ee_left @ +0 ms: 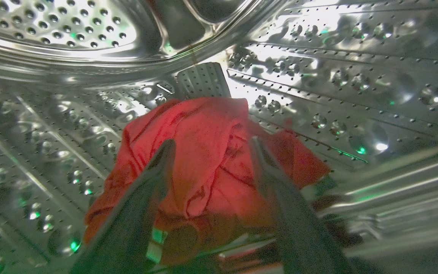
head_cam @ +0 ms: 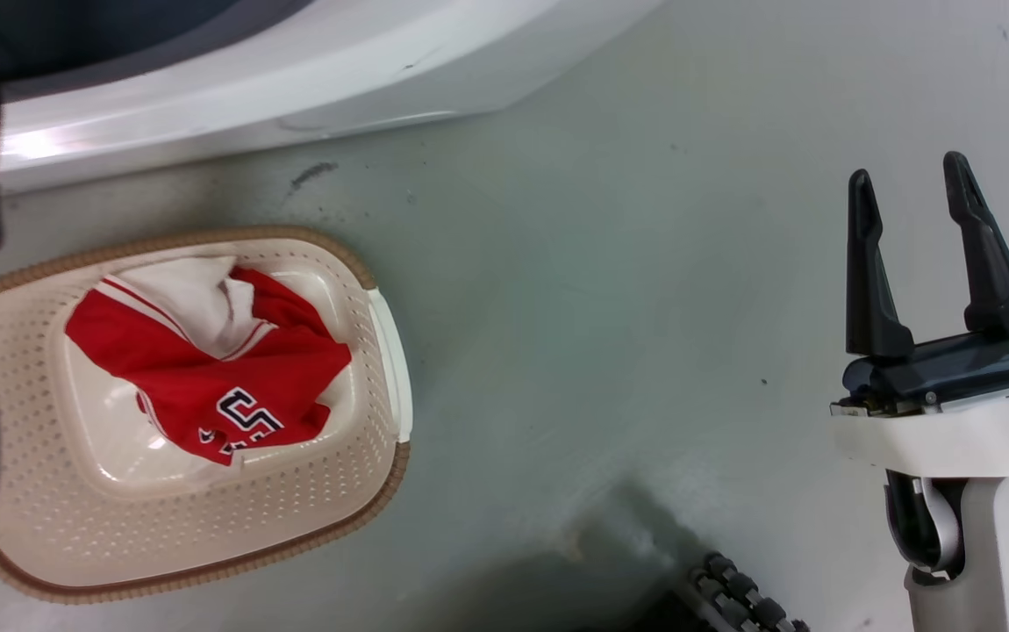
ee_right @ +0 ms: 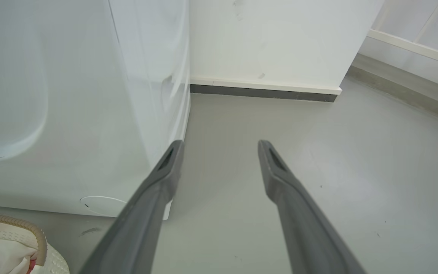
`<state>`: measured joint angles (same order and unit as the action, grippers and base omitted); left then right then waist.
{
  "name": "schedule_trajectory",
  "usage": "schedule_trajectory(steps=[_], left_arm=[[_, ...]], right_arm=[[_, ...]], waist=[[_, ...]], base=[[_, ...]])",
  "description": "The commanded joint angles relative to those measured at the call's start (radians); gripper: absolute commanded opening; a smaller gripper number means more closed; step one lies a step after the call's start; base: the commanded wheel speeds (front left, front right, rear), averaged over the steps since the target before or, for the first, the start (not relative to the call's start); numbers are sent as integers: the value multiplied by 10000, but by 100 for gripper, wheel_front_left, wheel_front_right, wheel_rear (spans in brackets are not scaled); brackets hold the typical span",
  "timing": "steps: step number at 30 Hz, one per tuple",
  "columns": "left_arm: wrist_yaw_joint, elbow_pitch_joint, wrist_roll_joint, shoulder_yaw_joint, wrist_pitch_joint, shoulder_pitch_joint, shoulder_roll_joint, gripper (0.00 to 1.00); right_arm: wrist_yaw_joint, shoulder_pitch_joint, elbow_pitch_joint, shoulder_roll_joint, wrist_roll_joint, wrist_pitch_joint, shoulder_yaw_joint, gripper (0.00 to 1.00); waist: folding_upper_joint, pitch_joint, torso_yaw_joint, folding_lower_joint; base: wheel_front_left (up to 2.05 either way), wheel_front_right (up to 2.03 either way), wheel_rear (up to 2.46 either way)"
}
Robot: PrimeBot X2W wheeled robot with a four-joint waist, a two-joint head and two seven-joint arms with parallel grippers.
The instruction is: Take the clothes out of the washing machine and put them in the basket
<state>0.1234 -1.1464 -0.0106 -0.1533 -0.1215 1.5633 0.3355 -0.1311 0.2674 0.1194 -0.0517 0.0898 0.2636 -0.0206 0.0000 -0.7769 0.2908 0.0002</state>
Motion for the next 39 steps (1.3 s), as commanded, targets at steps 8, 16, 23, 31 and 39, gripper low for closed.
schedule_trajectory(steps=[8, 16, 23, 31, 39], left_arm=[[43, -915, -264, -74, -2095, 1504, 386, 100], [-16, -1166, -84, -460, -3535, 2242, 694, 100], [-132, -1311, -28, -704, -3920, 2156, 751, 100], [-101, -1430, -111, -876, -3992, 1714, 785, 0], [-490, -1170, -247, -988, -3115, 1060, 323, 0]], right_arm=[[7, 262, 96, 26, 422, 18, -269, 100], [7, 109, 149, 24, 661, 18, -430, 100], [7, 153, 195, 24, 746, 18, -379, 100], [7, 226, 176, 24, 763, 18, -339, 100], [7, 77, 121, 24, 581, 18, -242, 100]], waist=[[0, -903, 669, -2], [0, -1214, 1019, -2], [0, -1373, 1061, -2], [0, -1385, 1033, -2], [0, -1050, 812, -2]], base=[[0, 0, 0], [0, 0, 0], [0, 0, 0], [0, 0, 0], [0, 0, 0]])
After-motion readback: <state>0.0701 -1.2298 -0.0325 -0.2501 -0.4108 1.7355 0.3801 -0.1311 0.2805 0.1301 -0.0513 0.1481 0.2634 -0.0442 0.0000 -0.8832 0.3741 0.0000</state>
